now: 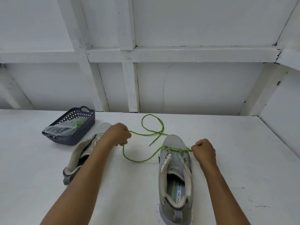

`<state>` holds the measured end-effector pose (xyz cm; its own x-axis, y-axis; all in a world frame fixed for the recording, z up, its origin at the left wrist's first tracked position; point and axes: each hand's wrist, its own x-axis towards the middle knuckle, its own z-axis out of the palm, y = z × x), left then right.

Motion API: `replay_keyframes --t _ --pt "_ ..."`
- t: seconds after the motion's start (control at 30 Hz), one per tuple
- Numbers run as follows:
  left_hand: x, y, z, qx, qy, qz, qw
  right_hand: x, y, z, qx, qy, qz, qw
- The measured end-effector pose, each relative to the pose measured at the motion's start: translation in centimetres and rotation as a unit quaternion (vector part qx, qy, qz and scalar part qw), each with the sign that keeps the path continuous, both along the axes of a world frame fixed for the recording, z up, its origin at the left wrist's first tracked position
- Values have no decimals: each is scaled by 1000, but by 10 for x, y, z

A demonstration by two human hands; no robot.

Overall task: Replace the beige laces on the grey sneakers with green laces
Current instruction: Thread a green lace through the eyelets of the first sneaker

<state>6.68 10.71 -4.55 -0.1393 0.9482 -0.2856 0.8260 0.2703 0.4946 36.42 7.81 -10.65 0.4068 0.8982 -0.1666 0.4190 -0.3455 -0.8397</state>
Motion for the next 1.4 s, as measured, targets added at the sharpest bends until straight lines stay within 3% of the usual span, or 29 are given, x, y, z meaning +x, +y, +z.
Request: replay_keyframes --t 0.07,0.1,0.27,0.37,0.57,0.67,0.87,1.07,1.27,1.4 --pt "5 3 -7 0 159 -52 986 4 -3 1 10 -15 7 1000" --pt "10 4 -9 8 198 -59 978 5 -4 2 19 -9 22 1000" --pt "42 10 -6 82 288 -38 953 4 -7 10 27 31 134 990" --pt "61 28 -2 107 286 -62 950 2 -12 13 27 3 160 987" --pt "94 78 -31 138 147 -160 966 2 -20 27 -44 -13 201 978" --pt "104 98 -50 135 134 -198 962 -1 -22 35 -80 26 216 973" --pt "115 116 -65 112 143 -196 964 -6 -23 43 -110 49 181 976" --pt "109 123 -67 81 55 -165 981 -6 -27 47 -130 64 166 975" --pt "99 120 -33 135 -37 -181 973 0 -28 53 -155 76 186 967" --pt "92 99 0 96 -216 -216 947 -2 -24 56 -166 81 177 967"
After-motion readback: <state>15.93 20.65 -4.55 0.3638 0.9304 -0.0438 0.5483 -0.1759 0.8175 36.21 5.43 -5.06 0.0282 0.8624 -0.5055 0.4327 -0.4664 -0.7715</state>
